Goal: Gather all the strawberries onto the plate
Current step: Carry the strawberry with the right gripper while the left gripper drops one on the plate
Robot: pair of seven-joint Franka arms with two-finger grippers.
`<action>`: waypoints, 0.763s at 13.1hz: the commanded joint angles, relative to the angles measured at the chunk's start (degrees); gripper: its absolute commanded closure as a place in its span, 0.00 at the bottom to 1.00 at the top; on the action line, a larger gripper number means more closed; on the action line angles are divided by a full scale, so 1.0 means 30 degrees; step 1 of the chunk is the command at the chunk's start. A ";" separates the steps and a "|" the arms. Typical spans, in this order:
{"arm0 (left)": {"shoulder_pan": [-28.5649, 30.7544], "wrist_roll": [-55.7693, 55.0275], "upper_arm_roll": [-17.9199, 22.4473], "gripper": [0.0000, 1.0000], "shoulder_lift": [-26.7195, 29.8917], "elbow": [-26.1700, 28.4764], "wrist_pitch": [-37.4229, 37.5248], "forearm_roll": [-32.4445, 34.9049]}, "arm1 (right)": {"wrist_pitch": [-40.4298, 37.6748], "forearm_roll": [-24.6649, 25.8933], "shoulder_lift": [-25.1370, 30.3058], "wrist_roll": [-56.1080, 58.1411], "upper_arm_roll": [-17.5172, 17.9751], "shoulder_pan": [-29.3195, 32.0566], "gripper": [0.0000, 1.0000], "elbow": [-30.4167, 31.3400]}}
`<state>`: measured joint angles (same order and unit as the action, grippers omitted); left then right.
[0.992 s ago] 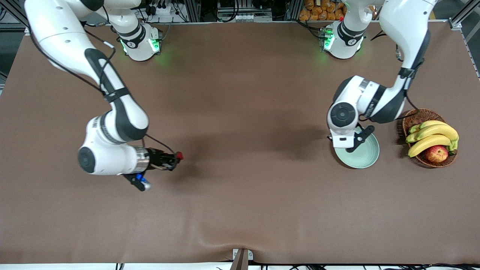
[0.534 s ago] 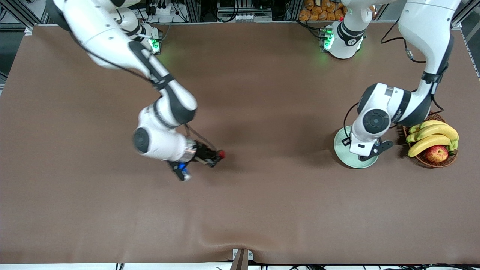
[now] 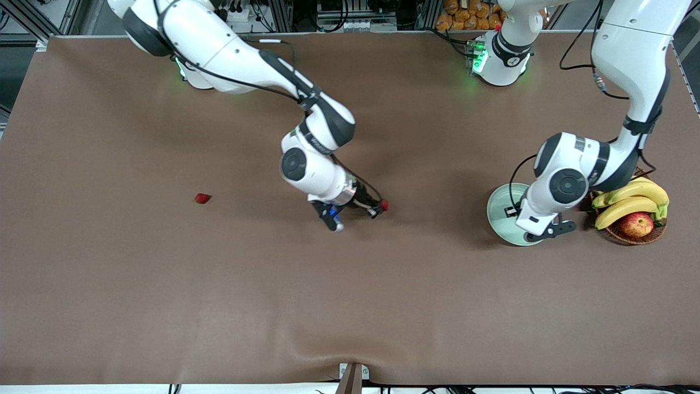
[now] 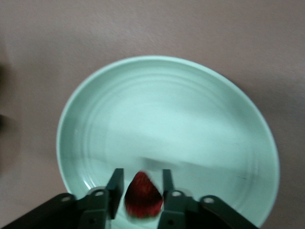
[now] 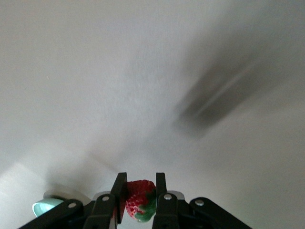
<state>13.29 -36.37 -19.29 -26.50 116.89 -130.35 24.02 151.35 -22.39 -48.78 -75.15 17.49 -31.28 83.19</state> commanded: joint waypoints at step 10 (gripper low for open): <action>-0.0646 -0.4276 -0.2474 0.00 0.1215 -0.0849 0.1878 -0.1794 | 0.2696 0.1243 -0.1819 -0.1873 -0.2340 -0.3021 0.00 -0.2126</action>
<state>12.59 -45.13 -26.03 -22.76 115.20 -125.93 19.62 161.09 -21.42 -55.37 -80.14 12.80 -40.03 77.21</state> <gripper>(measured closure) 0.000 0.119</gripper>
